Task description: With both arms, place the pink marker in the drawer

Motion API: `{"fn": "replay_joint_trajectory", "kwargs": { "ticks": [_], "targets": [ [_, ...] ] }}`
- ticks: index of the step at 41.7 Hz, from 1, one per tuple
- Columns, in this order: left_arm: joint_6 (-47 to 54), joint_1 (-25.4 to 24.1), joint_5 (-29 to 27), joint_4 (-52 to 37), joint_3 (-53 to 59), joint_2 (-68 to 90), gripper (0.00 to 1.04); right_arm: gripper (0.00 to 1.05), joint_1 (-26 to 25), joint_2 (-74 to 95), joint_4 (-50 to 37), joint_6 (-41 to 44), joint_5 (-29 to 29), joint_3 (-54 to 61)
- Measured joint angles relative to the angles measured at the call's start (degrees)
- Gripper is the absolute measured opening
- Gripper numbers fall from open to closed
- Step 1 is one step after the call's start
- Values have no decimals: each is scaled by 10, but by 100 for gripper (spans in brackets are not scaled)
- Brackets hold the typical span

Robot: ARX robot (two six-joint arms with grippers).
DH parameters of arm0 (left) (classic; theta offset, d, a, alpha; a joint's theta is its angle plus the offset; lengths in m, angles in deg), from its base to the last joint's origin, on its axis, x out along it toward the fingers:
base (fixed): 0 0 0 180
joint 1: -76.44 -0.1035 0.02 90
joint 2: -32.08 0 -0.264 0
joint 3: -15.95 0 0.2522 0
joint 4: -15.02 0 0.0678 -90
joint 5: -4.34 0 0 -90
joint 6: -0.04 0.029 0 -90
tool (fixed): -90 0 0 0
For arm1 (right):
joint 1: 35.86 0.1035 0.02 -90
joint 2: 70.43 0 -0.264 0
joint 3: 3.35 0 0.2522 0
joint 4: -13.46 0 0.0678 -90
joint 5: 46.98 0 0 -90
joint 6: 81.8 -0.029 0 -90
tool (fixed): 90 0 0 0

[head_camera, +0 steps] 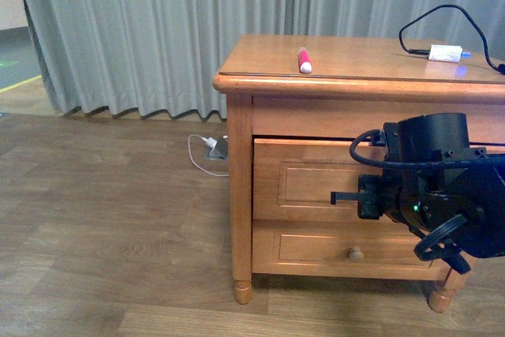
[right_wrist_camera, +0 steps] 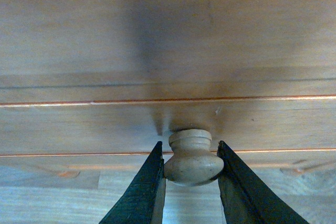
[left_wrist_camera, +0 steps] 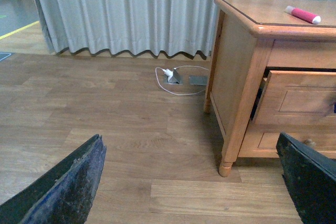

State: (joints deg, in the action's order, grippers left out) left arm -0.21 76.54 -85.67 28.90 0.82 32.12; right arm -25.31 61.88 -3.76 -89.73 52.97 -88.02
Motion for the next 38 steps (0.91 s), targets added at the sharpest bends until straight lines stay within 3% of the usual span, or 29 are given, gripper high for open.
{"fn": "replay_joint_trajectory", "kwargs": {
  "ticks": [13, 24, 34, 38],
  "targets": [
    [0, 0, 0, 0, 0, 0, 99, 23, 20, -125, 27, -22, -12, 173],
    [0, 0, 0, 0, 0, 0, 99, 60, 35, -266, 41, -27, -23, 313],
    [0, 0, 0, 0, 0, 0, 99, 95, 40, -465, 112, -27, -42, 418],
    [0, 0, 0, 0, 0, 0, 99, 96, 33, -578, 178, -28, -55, 446]
  ]
}}
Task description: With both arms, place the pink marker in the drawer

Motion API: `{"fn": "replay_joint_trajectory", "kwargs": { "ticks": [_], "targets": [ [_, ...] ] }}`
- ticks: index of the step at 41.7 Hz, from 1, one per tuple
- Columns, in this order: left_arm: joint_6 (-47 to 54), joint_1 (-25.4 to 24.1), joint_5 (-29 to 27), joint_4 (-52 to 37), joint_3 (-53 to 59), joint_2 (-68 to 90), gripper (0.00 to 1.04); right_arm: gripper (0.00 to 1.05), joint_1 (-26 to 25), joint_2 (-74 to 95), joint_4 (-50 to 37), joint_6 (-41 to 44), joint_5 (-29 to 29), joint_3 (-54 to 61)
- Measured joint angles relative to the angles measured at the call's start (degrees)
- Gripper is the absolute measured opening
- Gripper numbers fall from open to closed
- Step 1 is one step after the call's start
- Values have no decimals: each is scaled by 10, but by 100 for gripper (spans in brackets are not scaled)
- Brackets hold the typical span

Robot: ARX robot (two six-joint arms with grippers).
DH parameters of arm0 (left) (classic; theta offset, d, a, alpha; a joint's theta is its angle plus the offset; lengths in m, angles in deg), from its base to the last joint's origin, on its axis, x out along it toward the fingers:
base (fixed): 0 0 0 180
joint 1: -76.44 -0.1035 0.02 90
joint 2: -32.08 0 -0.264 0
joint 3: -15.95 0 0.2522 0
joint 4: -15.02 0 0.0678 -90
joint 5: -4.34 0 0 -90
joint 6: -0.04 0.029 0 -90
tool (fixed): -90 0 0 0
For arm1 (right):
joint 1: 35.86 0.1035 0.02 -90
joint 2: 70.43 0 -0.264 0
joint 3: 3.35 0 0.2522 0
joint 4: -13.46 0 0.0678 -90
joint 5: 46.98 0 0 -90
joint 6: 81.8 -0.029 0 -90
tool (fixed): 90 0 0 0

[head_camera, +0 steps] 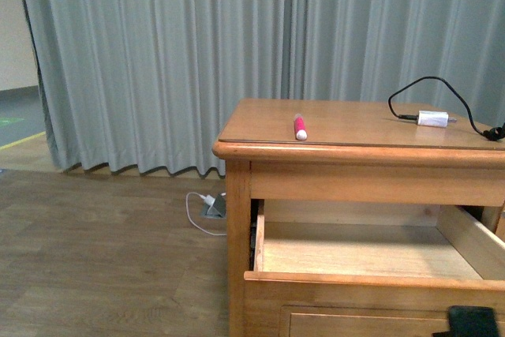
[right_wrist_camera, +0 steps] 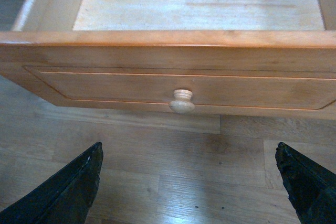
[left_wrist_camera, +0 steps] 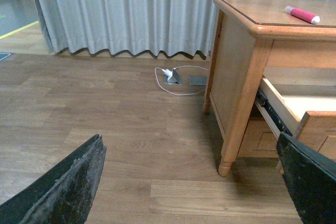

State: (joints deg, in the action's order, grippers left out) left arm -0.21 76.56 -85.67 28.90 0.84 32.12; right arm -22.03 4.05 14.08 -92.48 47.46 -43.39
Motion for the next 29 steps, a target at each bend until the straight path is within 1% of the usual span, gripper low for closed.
{"fn": "replay_joint_trajectory", "kwargs": {
  "ticks": [4, 7, 10, 12, 14, 21, 29],
  "targets": [
    [0, 0, 0, 0, 0, 0, 99, 96, -20, -153, 108, 9, -25, -2],
    [0, 0, 0, 0, 0, 0, 99, 96, -39, -237, 178, 19, -45, -19],
    [0, 0, 0, 0, 0, 0, 99, 96, -56, -296, 237, 32, -66, -45],
    [0, 0, 0, 0, 0, 0, 99, 96, -62, -317, 262, 38, -69, -56],
    [0, 0, 0, 0, 0, 0, 99, 96, -63, -328, 273, 43, -71, -61],
    [0, 0, 0, 0, 0, 0, 99, 96, -48, -337, 281, 40, -42, -64],
    [0, 0, 0, 0, 0, 0, 99, 96, -46, -343, 281, 40, -39, -64]
  ]
}}
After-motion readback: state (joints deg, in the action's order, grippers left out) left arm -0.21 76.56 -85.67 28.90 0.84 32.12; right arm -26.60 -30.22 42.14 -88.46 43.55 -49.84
